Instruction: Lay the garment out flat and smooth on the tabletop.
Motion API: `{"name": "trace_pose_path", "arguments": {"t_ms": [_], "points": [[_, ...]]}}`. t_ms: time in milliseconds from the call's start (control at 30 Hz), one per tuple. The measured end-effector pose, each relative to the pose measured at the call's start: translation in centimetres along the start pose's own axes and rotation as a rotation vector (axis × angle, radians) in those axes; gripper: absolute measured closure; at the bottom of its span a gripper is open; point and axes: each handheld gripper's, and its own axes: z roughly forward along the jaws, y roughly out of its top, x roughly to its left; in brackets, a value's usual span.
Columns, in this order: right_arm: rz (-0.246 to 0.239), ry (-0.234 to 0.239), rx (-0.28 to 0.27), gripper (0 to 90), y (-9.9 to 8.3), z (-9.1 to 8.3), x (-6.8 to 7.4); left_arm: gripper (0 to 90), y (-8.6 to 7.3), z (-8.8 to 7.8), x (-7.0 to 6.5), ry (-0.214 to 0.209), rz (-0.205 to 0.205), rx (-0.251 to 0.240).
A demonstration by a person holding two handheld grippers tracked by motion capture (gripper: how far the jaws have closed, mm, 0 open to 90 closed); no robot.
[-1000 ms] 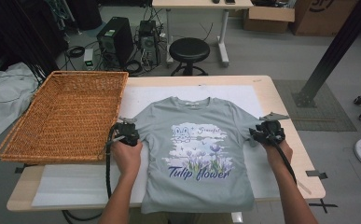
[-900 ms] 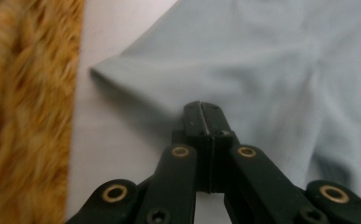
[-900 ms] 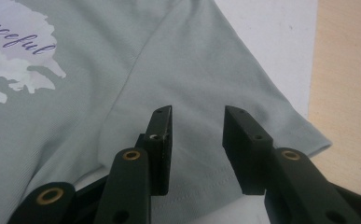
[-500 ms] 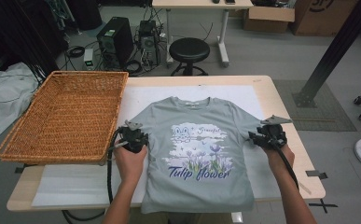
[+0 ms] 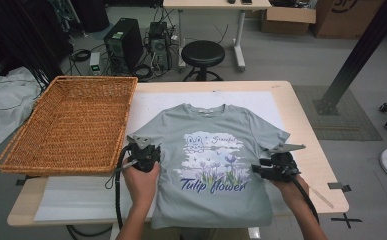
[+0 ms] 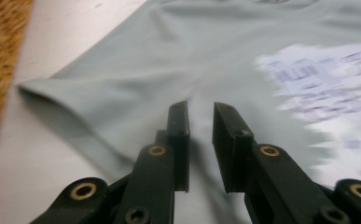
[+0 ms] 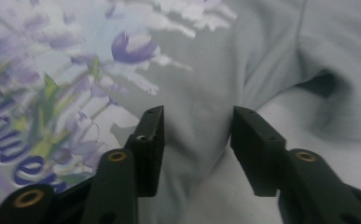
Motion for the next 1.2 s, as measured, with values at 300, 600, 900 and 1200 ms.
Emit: {"name": "trace_pose_path", "arguments": {"t_ms": [300, 600, 900, 1200], "points": [[-0.030, -0.136, -0.059, 51.1, -0.2, -0.9, 0.2, 73.7, -0.2, -0.3, 0.2, 0.023, 0.017, -0.015], [0.127, -0.147, -0.292, 20.9, 0.7, -3.0, -2.0, 60.2, 0.7, -0.9, 1.2, -0.108, 0.050, -0.185], [0.132, -0.174, -0.337, 15.8, 1.4, -3.1, -2.0, 52.9, 1.1, -0.8, 0.5, -0.093, 0.235, -0.219], [0.111, -0.168, -0.335, 15.8, 1.8, -2.8, -2.0, 47.6, 1.9, -0.6, 0.2, -0.171, 0.206, -0.206]]}}
